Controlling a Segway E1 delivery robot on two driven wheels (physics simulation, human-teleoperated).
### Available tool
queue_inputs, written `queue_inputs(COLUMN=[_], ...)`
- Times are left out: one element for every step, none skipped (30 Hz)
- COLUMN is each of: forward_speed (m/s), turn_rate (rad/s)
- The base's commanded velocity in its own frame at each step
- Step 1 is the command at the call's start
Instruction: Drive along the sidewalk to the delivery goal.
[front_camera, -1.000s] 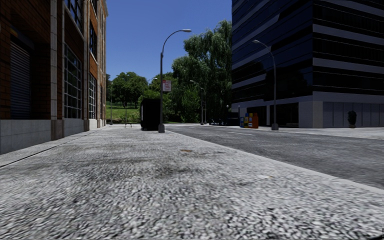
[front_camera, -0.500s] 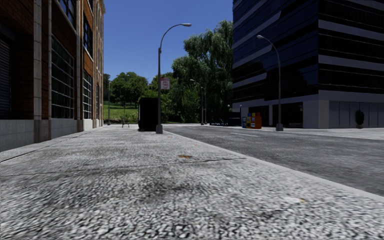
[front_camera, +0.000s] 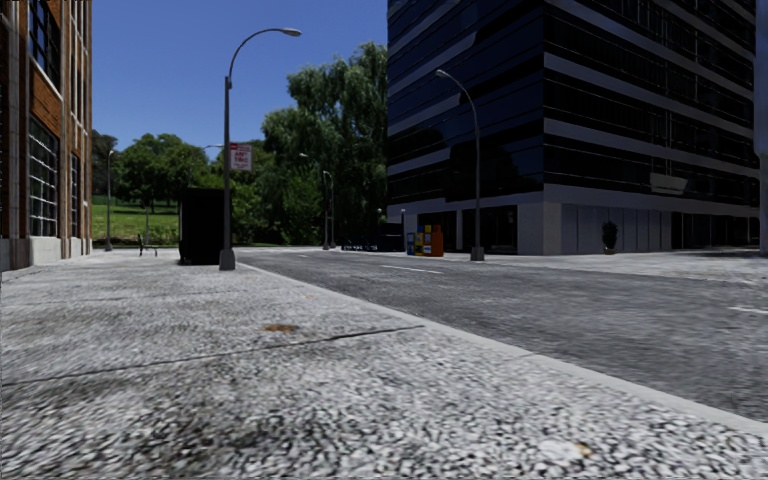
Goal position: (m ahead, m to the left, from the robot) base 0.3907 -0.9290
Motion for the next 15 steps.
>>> queue_inputs(forward_speed=[1.00, 1.00, 1.00, 1.01, 1.01, 1.01, 1.01, 1.01, 1.01, 1.01, 1.01, 1.01, 1.01, 1.01, 1.01], turn_rate=[-0.03, 0.00, 0.00, 0.00, 0.00, 0.00, 0.00, 0.00, 0.00, 0.00, 0.00, 0.00, 0.00, 0.00, 0.00])
